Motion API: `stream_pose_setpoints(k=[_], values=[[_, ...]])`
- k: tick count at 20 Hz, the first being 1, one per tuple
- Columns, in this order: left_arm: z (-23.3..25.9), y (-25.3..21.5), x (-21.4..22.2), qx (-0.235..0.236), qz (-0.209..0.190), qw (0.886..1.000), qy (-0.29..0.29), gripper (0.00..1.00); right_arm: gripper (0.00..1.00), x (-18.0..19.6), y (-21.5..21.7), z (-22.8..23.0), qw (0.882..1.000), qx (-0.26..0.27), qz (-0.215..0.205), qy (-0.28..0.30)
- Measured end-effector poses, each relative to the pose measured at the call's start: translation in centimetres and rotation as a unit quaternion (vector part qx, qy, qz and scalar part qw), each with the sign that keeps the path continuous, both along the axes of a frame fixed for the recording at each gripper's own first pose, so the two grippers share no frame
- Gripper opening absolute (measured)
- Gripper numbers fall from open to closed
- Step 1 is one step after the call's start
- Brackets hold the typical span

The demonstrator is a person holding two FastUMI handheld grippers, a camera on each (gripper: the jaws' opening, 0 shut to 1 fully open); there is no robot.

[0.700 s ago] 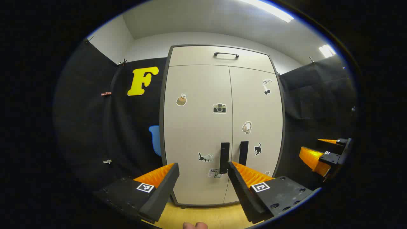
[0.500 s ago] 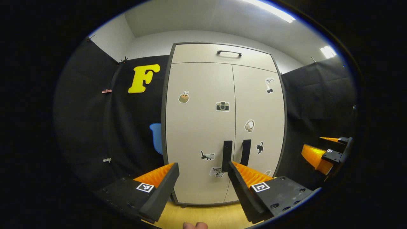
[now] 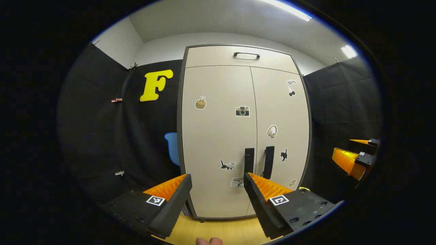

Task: Open the right door of the double-door shoe cabinet with the right hand, and open the left door with the left hand.

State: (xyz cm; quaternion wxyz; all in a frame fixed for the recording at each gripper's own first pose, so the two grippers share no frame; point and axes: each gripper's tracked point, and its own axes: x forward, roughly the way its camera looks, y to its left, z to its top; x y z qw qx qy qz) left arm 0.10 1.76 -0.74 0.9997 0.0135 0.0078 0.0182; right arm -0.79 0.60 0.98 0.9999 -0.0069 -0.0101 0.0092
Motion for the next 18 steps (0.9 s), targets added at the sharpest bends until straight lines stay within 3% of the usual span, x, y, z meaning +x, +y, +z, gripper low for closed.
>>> stream_pose_setpoints(k=[11, 18], values=[[0.1, -0.1, -0.9, 0.001, -0.007, 1.0, 0.0, 0.95, 0.97, 1.2, 2.9, -0.3, 0.999, 0.022, 0.031, 0.009], [-1.0, 0.0, -1.5, 0.0, -0.019, 1.0, 0.008, 0.95, 0.97, 5.1, 5.8, -0.2, 0.998, 0.04, 0.042, 0.007]])
